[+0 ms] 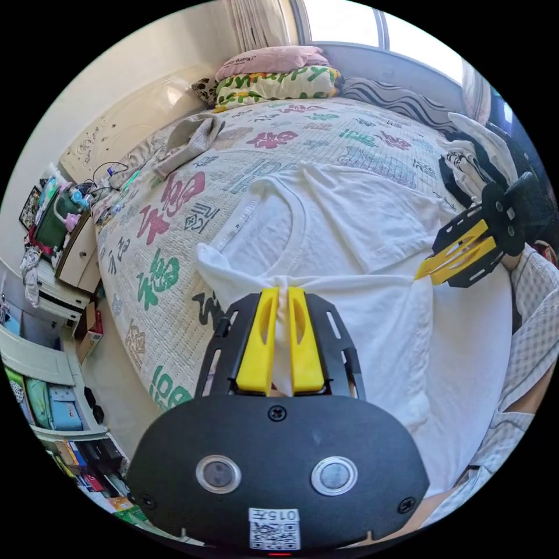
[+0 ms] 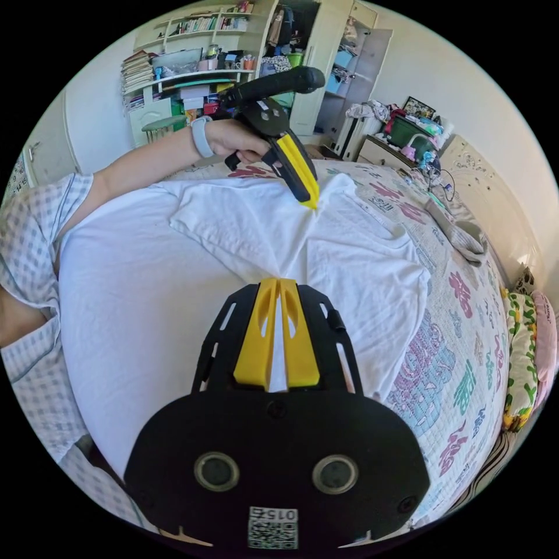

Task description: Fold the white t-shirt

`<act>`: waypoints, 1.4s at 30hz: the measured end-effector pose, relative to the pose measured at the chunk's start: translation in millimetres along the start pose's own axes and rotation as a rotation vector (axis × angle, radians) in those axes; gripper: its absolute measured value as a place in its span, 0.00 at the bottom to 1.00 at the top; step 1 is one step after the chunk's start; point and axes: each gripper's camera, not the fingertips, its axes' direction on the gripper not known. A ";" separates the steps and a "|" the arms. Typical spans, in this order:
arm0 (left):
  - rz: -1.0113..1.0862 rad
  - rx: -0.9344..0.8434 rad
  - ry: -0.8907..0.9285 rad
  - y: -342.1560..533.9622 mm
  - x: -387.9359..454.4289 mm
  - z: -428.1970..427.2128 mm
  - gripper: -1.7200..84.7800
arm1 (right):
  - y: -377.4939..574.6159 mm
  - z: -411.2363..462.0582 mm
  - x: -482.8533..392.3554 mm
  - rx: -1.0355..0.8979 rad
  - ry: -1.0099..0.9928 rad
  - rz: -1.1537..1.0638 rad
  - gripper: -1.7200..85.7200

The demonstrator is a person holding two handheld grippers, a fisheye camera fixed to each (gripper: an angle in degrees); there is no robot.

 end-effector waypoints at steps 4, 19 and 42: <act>-0.122 0.163 0.048 30.9 -39.0 -9.6 0.03 | -1.5 -7.3 -4.1 0.027 0.092 -0.004 0.01; -0.207 0.301 -0.093 60.3 -70.3 -52.0 0.06 | -9.2 -39.6 42.8 0.074 0.143 0.127 0.02; -0.346 0.105 0.043 22.4 -130.3 -10.7 0.14 | -23.6 -42.7 250.6 -0.027 0.123 0.474 0.16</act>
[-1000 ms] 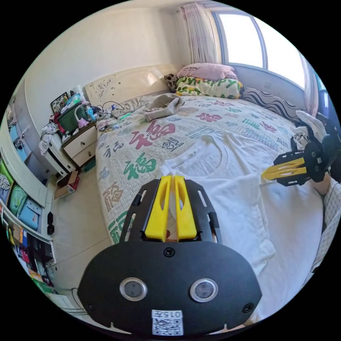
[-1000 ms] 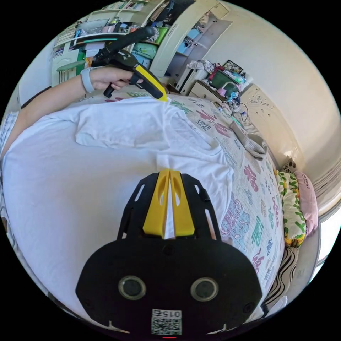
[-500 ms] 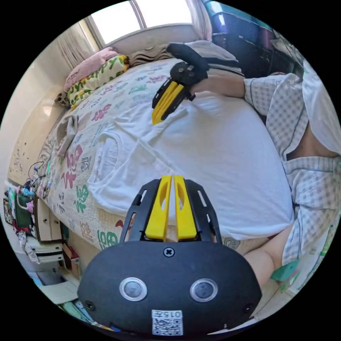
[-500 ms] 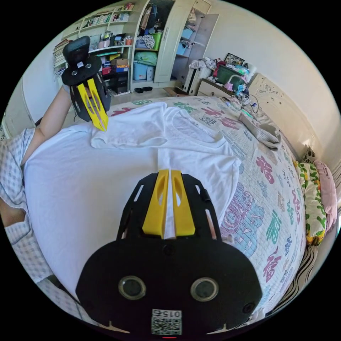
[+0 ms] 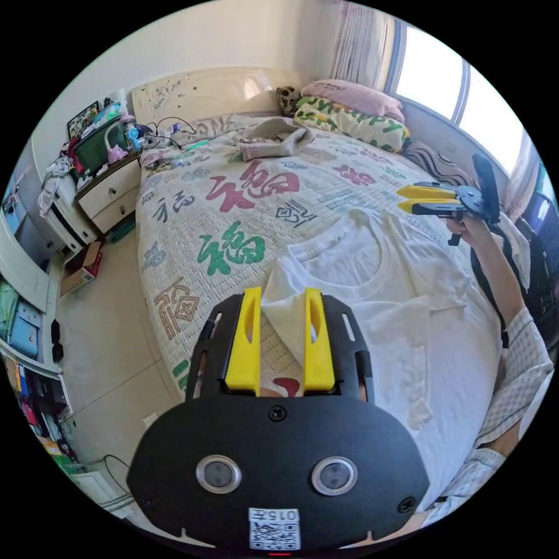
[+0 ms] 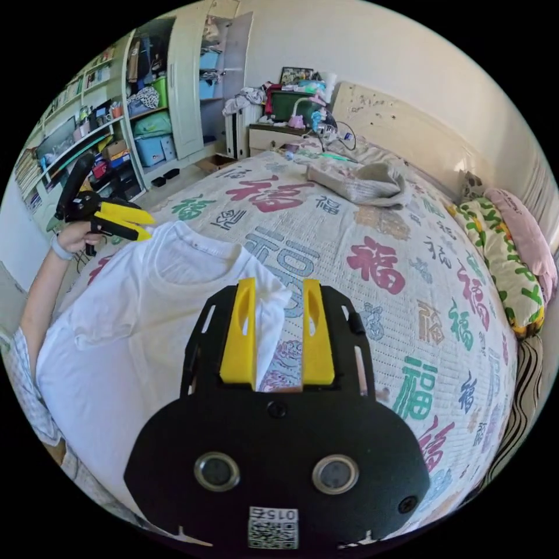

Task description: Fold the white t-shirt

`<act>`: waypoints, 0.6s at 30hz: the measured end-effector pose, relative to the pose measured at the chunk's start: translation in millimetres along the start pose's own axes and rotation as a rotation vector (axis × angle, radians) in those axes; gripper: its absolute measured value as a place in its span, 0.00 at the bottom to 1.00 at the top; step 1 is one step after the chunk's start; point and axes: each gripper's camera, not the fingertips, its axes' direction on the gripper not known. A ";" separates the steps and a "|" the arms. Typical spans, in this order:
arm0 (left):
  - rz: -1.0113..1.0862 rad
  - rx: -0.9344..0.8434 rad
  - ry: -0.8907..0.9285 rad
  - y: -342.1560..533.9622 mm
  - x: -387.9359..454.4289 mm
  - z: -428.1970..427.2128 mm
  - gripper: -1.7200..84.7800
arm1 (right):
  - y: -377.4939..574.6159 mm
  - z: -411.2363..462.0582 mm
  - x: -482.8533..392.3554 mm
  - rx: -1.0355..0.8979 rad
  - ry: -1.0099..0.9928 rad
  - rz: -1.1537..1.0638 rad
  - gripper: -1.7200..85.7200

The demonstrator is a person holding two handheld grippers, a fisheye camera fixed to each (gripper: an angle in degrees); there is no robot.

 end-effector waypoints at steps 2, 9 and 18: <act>0.006 -0.101 0.014 -16.8 -0.6 26.9 0.13 | -12.3 25.5 18.3 -0.096 -0.177 0.023 0.16; 0.030 -0.080 0.116 -25.5 6.3 20.5 0.04 | -14.3 24.0 18.2 -0.121 -0.213 -0.031 0.06; 0.131 0.253 0.088 47.0 94.3 -146.8 0.03 | 56.8 -144.0 -25.8 0.112 -0.224 -0.123 0.05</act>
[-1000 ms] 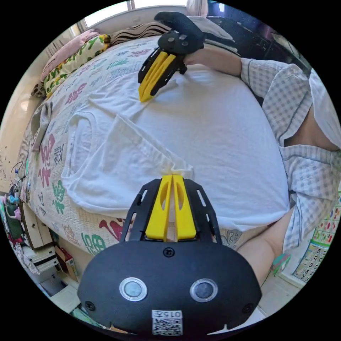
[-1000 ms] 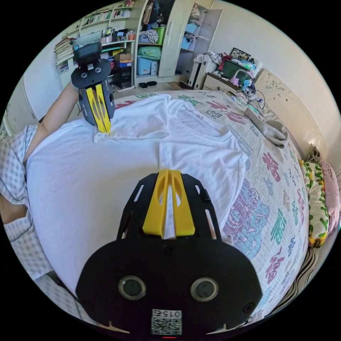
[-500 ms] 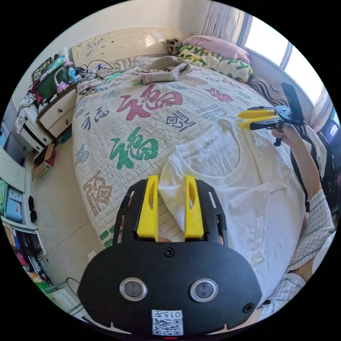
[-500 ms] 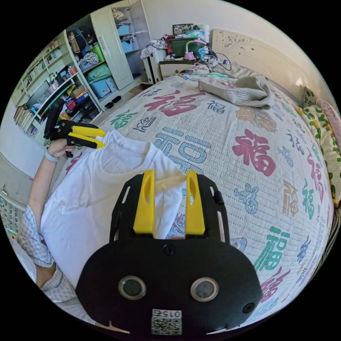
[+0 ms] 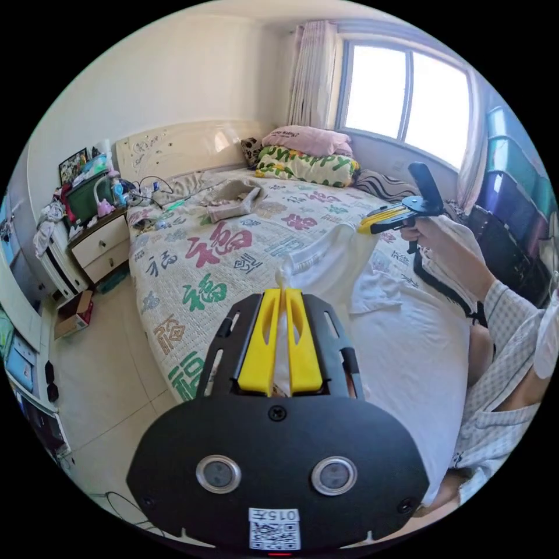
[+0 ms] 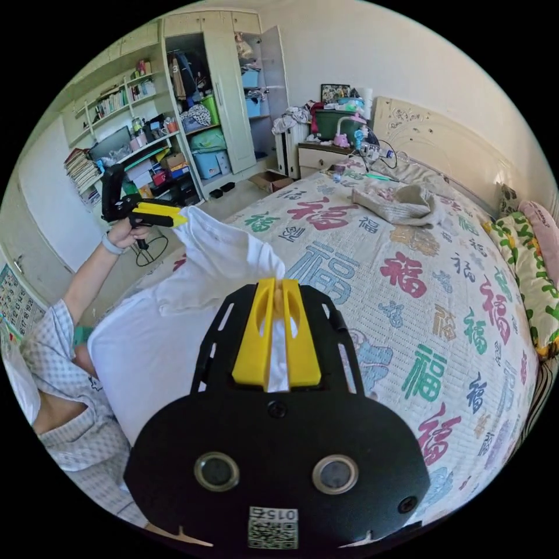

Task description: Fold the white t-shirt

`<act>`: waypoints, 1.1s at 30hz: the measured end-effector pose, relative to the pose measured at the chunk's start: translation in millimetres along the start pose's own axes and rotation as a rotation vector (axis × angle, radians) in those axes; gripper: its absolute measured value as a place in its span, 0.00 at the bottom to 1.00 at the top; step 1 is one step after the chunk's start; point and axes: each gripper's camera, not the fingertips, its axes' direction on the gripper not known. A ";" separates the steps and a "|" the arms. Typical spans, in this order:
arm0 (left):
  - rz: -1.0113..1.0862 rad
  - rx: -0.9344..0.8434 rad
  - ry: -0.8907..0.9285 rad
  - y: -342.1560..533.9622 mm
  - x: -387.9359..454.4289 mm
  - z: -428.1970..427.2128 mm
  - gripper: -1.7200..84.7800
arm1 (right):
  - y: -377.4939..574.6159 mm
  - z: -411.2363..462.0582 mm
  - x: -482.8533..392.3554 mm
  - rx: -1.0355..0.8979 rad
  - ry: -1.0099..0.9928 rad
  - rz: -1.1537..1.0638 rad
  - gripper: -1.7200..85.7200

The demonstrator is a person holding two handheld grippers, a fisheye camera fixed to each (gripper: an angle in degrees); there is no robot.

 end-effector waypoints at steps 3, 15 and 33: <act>0.113 0.080 -0.025 36.1 81.4 -74.8 0.03 | 46.2 -52.5 -59.8 0.011 -0.010 -0.108 0.05; 0.403 -0.109 -0.068 239.0 369.7 -163.1 0.03 | 271.1 -98.6 -245.7 -0.141 -0.061 -0.388 0.05; 0.119 0.057 -0.234 252.1 359.2 -249.9 0.06 | 275.6 -153.6 -206.2 -0.035 0.105 -0.077 0.09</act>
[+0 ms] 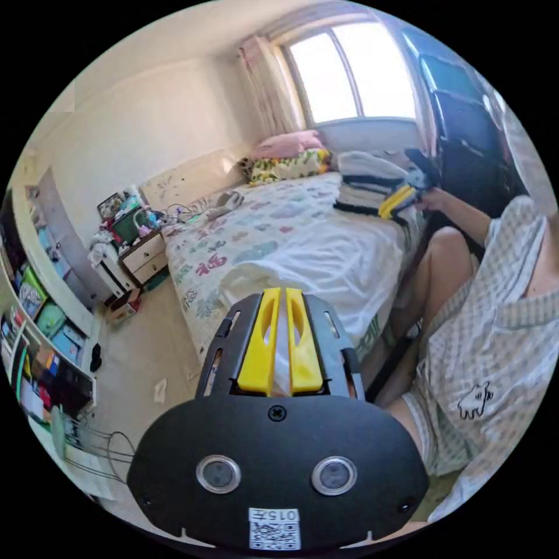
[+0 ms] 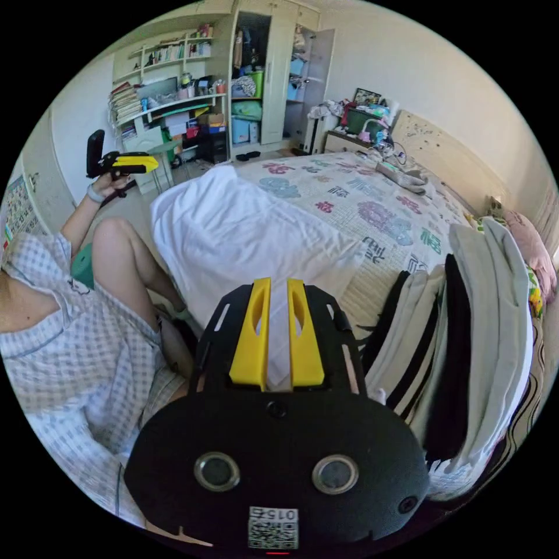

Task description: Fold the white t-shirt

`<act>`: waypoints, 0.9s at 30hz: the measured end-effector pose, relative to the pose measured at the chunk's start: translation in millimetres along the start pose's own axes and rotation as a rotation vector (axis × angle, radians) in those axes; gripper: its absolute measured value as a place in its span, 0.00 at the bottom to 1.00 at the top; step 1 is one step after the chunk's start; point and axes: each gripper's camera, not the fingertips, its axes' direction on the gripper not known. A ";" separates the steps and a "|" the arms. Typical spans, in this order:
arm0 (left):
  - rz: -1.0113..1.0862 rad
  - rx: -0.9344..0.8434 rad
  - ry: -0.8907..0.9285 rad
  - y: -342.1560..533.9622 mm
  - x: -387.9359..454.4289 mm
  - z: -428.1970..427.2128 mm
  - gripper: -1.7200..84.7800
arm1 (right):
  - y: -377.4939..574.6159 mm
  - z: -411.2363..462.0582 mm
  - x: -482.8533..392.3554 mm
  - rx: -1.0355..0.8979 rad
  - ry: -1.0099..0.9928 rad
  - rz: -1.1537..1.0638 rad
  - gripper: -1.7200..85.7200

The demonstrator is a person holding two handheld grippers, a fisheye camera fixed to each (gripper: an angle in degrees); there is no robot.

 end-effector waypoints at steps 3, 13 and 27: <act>-0.282 0.083 0.035 -31.7 -80.1 13.6 0.15 | -42.6 15.5 44.8 0.007 0.051 0.154 0.14; -0.527 -0.449 0.151 -44.3 -192.4 214.7 0.25 | -74.6 120.0 124.0 -0.251 -0.080 0.319 0.14; -0.488 -0.173 0.321 -19.0 -244.8 165.1 0.04 | -89.7 73.3 114.3 -0.062 -0.108 0.285 0.03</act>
